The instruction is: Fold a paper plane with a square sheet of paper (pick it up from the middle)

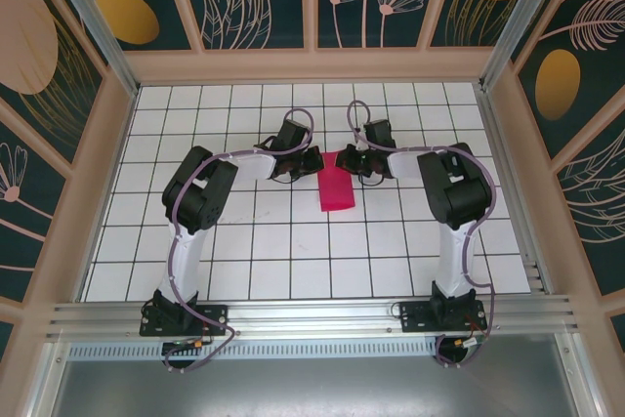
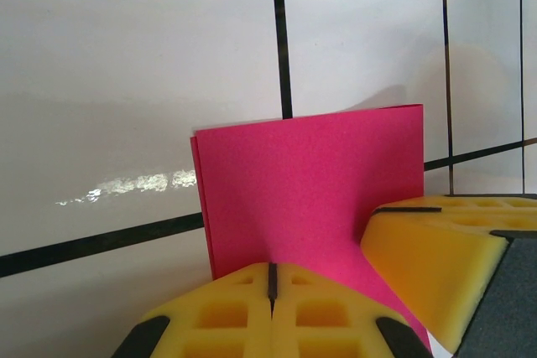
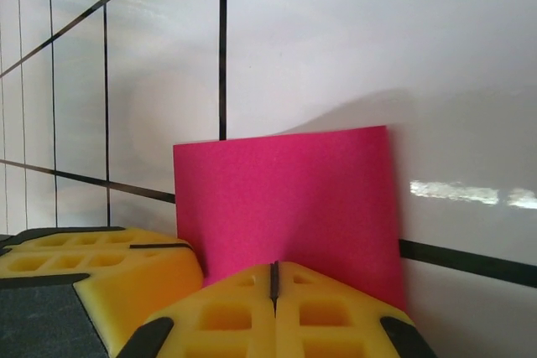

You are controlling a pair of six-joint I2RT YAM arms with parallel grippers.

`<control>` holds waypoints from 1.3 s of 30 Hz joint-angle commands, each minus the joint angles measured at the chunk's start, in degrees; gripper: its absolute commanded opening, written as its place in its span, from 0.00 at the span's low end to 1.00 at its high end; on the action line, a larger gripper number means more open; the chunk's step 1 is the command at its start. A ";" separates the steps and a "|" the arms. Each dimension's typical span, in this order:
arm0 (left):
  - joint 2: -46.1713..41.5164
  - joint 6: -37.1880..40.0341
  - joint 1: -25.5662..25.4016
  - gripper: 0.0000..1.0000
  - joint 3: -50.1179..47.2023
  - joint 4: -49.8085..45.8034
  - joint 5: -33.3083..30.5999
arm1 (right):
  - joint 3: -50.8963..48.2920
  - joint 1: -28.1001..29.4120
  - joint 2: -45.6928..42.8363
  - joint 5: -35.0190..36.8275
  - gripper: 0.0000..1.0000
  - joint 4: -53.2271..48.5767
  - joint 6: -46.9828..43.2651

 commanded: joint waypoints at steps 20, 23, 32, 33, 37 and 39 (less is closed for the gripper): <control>7.73 0.37 0.66 0.00 -4.94 -14.36 -9.41 | 3.77 -0.49 0.24 1.08 0.00 1.00 2.93; 7.73 0.40 0.67 0.00 -5.03 -14.57 -9.50 | 5.75 -0.58 2.60 1.89 0.00 -0.58 3.01; 7.47 0.41 0.68 0.00 -5.46 -14.43 -9.67 | 7.96 -3.45 5.50 6.74 0.00 -4.81 2.76; 7.38 0.45 0.66 0.00 -5.47 -14.43 -9.52 | 8.08 -4.35 5.47 7.06 0.00 -5.25 2.71; 7.12 0.58 0.68 0.00 -5.56 -14.34 -9.68 | 9.16 -6.40 4.10 6.65 0.00 -6.19 1.38; 7.11 0.53 0.66 0.00 -5.56 -14.26 -9.59 | 9.57 -6.29 2.17 5.37 0.00 -7.02 0.09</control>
